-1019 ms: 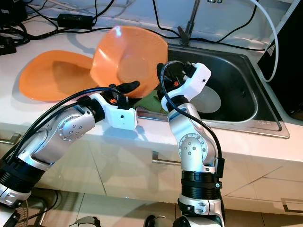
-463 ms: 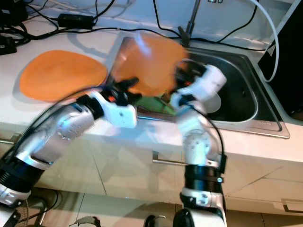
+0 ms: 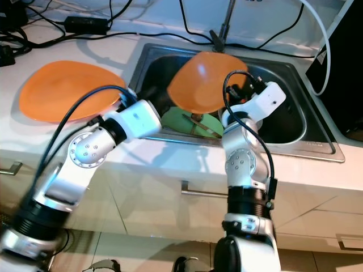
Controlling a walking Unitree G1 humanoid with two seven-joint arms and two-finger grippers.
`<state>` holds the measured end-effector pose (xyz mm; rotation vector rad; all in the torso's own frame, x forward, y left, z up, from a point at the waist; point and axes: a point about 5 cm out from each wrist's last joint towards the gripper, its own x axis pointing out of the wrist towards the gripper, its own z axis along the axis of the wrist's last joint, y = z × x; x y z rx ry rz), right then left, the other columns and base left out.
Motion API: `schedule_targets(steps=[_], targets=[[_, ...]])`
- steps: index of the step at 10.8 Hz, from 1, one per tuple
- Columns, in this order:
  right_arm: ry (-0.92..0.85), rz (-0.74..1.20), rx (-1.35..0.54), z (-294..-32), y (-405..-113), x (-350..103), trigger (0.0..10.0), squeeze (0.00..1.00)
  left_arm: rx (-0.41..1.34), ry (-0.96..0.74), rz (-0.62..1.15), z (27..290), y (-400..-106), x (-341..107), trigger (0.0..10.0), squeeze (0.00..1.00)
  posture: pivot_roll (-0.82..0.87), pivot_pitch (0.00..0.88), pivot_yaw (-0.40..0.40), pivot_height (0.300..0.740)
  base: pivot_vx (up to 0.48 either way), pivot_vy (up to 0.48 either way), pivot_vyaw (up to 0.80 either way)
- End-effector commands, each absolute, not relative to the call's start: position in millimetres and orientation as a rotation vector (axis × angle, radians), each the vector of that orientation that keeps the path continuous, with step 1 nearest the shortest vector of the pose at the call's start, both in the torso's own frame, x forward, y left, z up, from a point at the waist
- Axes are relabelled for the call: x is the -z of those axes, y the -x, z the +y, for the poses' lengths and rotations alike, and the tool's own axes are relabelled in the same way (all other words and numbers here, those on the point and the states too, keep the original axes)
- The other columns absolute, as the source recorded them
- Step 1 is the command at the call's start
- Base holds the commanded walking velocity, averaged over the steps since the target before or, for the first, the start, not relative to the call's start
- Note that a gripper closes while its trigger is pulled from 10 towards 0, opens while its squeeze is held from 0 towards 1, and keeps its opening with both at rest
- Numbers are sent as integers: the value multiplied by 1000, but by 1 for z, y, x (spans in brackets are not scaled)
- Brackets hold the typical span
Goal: Kitchen organization
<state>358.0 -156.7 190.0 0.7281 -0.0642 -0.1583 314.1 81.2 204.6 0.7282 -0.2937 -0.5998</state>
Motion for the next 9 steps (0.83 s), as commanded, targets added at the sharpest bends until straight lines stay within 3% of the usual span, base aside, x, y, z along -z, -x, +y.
schedule_targets(steps=[1, 3, 9], targets=[[-679, -113, 147, -159, -362, -199, 10000, 0, 601, -630, -271, 76, -310, -208, 10000, 0, 18, 93, -107, 740, 0, 0, 0], [-551, -97, 134, -157, -370, -190, 10000, 0, 575, -410, -158, 73, -308, -201, 10000, 0, 18, 94, -107, 740, 0, 0, 0], [-386, 49, 90, -153, -383, -148, 10000, 0, 565, -315, -11, 74, -301, -190, 10000, 0, 30, 99, -122, 740, 0, 0, 0]])
